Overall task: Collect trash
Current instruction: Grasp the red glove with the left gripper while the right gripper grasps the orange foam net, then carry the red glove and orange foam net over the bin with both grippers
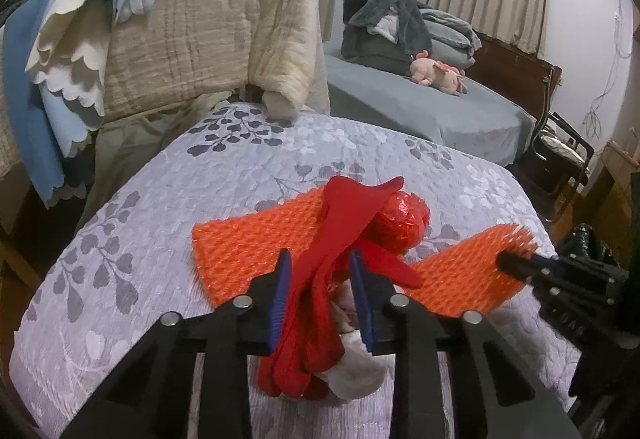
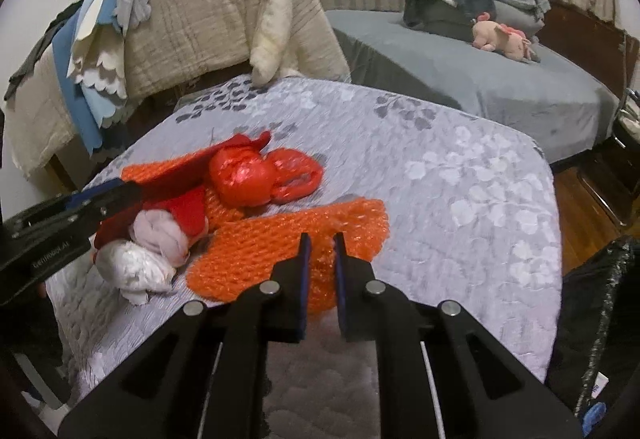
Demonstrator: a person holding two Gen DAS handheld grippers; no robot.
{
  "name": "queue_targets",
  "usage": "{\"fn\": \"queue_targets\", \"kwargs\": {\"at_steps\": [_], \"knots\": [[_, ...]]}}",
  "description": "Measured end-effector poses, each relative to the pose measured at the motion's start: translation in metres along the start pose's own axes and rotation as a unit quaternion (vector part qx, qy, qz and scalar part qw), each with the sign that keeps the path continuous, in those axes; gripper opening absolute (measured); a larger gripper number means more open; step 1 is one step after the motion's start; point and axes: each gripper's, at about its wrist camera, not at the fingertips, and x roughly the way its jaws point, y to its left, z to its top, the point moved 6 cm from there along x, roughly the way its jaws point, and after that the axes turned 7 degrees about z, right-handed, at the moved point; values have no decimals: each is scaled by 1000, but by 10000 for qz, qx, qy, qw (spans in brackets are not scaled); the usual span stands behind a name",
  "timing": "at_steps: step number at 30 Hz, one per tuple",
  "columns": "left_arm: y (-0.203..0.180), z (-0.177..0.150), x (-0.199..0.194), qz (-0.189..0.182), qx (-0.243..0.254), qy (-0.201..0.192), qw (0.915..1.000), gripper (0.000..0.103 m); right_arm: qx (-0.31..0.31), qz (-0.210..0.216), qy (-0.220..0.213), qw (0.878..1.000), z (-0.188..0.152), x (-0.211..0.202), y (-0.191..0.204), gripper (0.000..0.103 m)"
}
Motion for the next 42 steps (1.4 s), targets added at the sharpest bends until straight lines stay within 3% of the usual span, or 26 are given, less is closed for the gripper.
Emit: {"fn": "queue_targets", "kwargs": {"at_steps": [5,9,14,31,37,39,42], "knots": [[1,0,7,15,-52,80,10000,29,67,-35,-13,10000,-1,-3,-7,10],[1,2,12,-17,-59,133,9999,12,88,-38,4,10000,-3,-3,-8,10],[-2,8,5,-39,-38,10,10000,3,99,-35,-59,9999,0,-7,-7,10],[-29,28,-29,-373,11,-383,9986,1,102,-89,-474,9988,19,-52,-17,10],[-33,17,-14,-235,113,-160,9995,5,225,-115,-336,9991,9,-45,-24,10],[-33,15,-8,-198,147,-102,9996,19,276,-113,-282,9992,6,-40,-27,10],[-32,13,-2,-160,161,-68,9997,31,291,-117,-231,9992,4,-34,-28,10]]}}
